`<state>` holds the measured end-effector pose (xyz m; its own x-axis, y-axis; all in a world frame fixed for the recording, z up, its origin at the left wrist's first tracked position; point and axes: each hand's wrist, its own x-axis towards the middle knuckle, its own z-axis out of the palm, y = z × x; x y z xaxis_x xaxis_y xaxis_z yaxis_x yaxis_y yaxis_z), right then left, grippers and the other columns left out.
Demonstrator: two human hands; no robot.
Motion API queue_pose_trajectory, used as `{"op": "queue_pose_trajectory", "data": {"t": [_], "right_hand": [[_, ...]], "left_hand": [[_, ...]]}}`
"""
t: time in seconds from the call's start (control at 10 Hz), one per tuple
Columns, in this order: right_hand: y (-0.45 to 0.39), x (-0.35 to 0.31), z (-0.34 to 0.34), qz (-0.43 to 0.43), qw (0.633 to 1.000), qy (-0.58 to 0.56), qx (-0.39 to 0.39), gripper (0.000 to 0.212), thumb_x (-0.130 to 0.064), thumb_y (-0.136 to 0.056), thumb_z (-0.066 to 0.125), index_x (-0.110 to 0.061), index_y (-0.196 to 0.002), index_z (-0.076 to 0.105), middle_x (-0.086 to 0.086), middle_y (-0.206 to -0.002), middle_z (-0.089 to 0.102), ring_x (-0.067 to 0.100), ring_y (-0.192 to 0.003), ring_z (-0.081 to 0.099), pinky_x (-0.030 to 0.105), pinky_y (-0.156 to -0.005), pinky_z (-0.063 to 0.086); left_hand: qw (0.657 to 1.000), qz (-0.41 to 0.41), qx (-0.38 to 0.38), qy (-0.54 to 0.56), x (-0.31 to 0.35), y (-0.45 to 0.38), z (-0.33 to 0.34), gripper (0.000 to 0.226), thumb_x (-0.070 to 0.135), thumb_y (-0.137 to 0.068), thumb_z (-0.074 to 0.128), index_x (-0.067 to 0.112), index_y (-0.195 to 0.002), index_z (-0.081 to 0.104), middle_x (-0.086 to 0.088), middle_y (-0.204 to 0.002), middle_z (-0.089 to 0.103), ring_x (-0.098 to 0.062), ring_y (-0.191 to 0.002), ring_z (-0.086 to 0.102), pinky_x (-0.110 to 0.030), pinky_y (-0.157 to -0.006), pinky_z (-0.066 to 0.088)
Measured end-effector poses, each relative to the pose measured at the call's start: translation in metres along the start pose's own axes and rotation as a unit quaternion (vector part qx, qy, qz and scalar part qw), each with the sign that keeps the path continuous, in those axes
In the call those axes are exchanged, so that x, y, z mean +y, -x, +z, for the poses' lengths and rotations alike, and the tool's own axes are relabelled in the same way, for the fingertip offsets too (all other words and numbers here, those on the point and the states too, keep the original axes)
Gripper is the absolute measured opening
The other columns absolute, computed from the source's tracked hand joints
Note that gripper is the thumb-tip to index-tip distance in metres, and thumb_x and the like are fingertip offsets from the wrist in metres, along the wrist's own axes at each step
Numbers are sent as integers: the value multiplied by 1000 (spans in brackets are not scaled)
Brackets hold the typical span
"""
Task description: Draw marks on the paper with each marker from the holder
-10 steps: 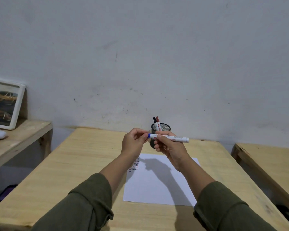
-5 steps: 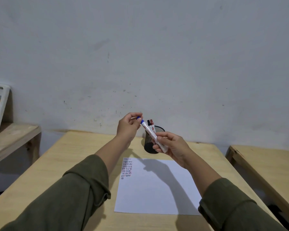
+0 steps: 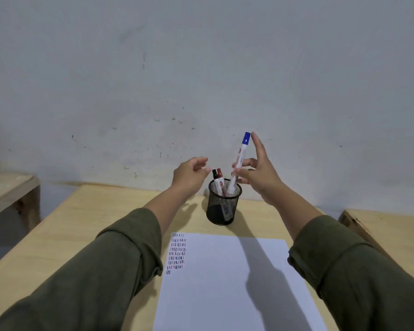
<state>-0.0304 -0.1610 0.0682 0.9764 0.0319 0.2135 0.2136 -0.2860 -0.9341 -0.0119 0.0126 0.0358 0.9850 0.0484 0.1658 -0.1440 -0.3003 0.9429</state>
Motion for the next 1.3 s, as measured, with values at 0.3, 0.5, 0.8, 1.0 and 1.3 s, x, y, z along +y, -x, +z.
{"op": "queue_pose_trajectory", "data": {"t": [0.3, 0.5, 0.8, 1.0, 1.3], "right_hand": [[-27, 21, 19, -44, 974, 224, -7, 91, -2, -84, 56, -49, -145, 8, 7, -90, 58, 28, -73, 61, 36, -66, 52], [-36, 44, 22, -38, 956, 289, -2, 82, -2, -80, 53, -42, -143, 18, 10, -65, 53, 26, -60, 53, 33, -55, 46], [-46, 65, 27, -43, 933, 356, -16, 71, -6, -78, 62, -29, -138, 33, 16, -90, 65, 32, -88, 57, 37, -67, 46], [-47, 66, 29, -45, 925, 377, -10, 69, -10, -82, 64, -21, -144, 35, 15, -116, 53, 27, -103, 53, 30, -81, 40], [-42, 62, 25, -24, 934, 358, 6, 80, -17, -85, 62, -29, -150, 18, 13, -120, 48, 26, -104, 52, 32, -84, 43]], "left_hand": [[989, -28, -69, -126, -30, -16, 17, 60, 41, -88, 58, 23, -142, 39, -1, -149, 42, -20, -135, 42, -36, -110, 35], [984, -29, -109, -141, -39, -20, 26, 64, 39, -86, 61, 23, -143, 39, 1, -150, 41, -20, -135, 42, -34, -109, 33], [989, -30, -103, -106, -47, -24, 30, 44, 30, -87, 61, 28, -131, 54, 1, -137, 57, -17, -132, 46, -28, -103, 35], [990, -33, -101, -95, -48, -23, 32, 45, 31, -89, 59, 28, -133, 53, 2, -134, 59, -16, -128, 50, -25, -97, 36], [990, -37, -68, -119, -46, -19, 33, 54, 37, -90, 55, 20, -140, 44, -3, -146, 47, -20, -137, 41, -34, -112, 31]]}}
